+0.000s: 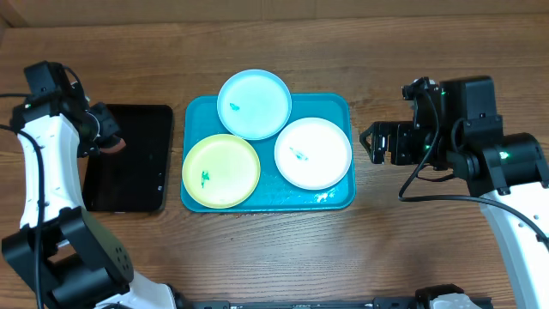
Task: Clean dirty plates on tray and stack at the side
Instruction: 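Grasp the green-and-orange sponge with the left gripper and lift, then grip the yellow plate rim with the right gripper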
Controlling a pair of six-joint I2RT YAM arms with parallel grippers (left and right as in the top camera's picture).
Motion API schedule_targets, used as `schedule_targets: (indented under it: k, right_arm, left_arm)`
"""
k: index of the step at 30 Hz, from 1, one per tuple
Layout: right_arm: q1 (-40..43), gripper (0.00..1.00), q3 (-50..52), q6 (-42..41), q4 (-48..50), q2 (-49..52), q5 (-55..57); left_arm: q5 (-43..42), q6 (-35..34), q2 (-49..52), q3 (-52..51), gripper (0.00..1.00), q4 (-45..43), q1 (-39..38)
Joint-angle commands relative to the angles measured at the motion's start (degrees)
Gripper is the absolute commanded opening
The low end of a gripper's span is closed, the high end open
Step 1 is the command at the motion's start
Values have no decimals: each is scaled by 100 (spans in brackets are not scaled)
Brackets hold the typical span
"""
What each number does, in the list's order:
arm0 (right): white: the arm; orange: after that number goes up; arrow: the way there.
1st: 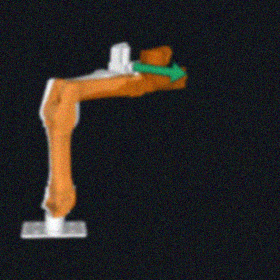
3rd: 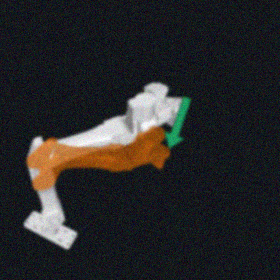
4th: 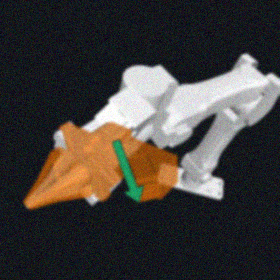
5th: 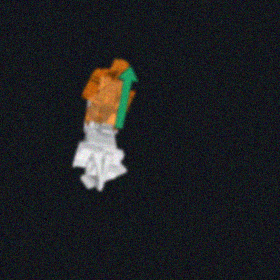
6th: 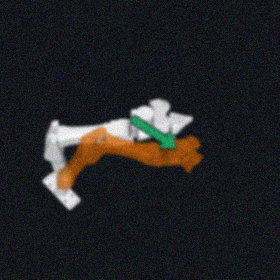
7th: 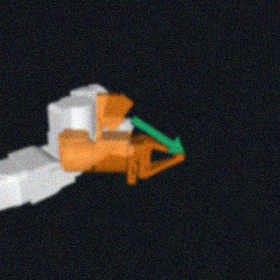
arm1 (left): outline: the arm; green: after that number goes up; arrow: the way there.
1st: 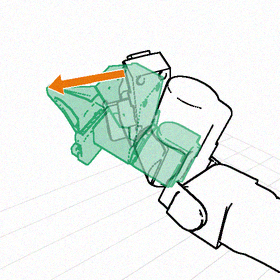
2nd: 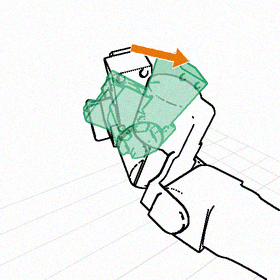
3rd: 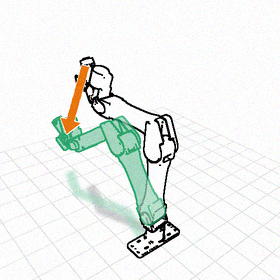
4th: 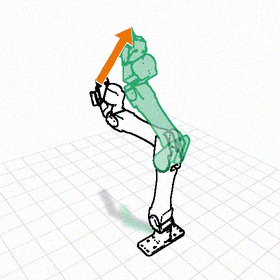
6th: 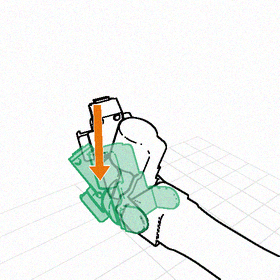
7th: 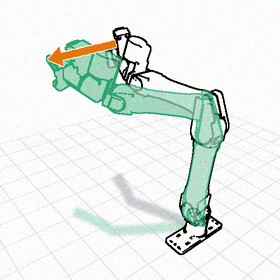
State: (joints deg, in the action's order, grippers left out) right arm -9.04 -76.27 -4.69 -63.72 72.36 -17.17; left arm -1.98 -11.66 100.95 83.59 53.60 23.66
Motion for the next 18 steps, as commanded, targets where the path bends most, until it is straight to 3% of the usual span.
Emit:
schedule_targets:
  k: [1,5,8,11,15,18]
  right_arm:
    - [-28,100,133,0,120,116,-116]
    - [-31,95,133,2,289,236,-800]
    - [-122,72,118,2,450,234,-990]
    - [-348,57,118,2,472,236,-984]
    - [-879,56,118,-98,564,238,-702]
    - [-1368,62,118,-304,667,275,-236]
  left_arm:
    - [-254,61,245,-240,4,61,31]
    - [-682,273,90,24,4,404,31]
    - [-1080,267,-208,444,5,918,31]
    - [-1541,264,-575,649,4,1204,4]
    - [-2059,269,-1274,658,4,1211,-81]
    - [-2011,269,-1716,656,4,1241,-192]
